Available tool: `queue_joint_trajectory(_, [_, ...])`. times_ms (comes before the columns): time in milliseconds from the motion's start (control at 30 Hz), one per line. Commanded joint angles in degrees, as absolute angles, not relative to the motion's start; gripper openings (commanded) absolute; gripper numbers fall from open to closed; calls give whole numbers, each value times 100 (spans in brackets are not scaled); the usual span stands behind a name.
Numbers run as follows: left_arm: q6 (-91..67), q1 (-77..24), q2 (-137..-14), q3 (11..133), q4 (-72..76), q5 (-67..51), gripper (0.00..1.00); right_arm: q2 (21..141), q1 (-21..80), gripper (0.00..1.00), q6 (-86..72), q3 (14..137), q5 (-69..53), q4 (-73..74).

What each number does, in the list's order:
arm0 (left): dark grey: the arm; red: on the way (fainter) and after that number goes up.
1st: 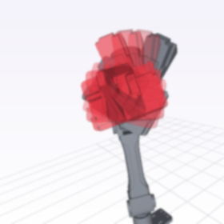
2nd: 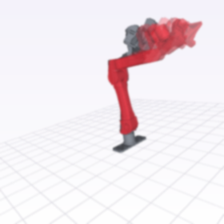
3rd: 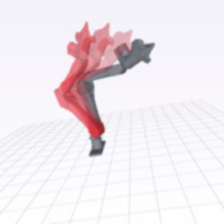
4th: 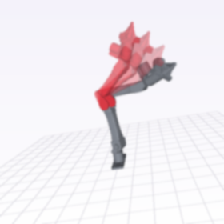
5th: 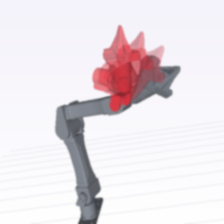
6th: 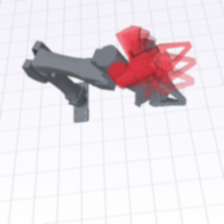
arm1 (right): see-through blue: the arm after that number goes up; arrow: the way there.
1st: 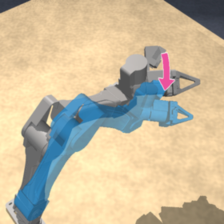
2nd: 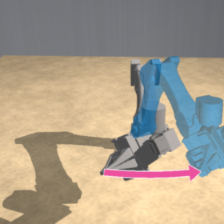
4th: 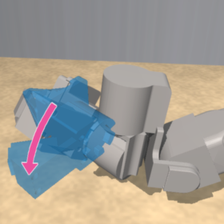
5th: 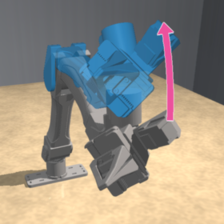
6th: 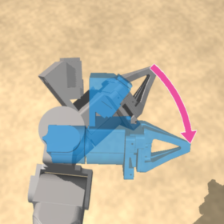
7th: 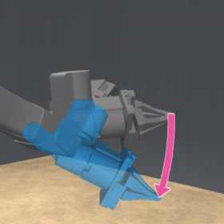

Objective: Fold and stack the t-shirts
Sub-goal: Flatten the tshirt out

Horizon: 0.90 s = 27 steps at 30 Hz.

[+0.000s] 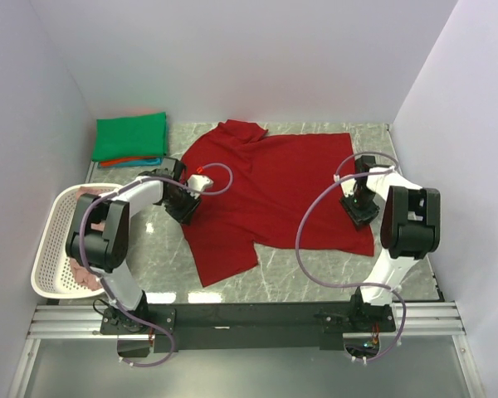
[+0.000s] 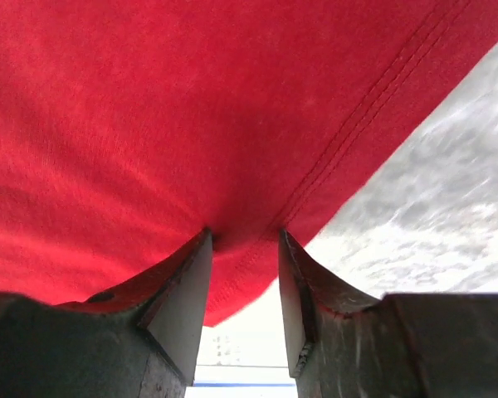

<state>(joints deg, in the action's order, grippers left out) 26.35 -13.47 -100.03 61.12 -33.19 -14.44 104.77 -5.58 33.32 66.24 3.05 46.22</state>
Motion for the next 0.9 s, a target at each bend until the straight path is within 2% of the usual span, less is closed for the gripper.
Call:
queue_joint_trajectory(0, [2900, -1292, -9889, 5669, -3761, -790, 40, 9915, -501, 45, 3542, 6425, 449, 4666])
queue_joint_trajectory(133, [3093, -1318, -9265, 5949, -4069, -1475, 46, 9467, -536, 50, 3489, 6969, -377, 5360])
queue_joint_trajectory(333, [3647, -1983, -8667, 6416, -5018, -2557, 55, 9509, -756, 52, 3481, 7348, -510, 5871])
queue_joint_trajectory(667, [3314, -3831, -8341, 5213, -4149, -2048, 52, 10187, -835, 45, 3252, 7542, -765, 6082])
queue_joint_trajectory(867, [3102, -4605, -8323, 4703, -3763, -1847, 59, 9520, -958, 56, 3621, 6936, -598, 6433])
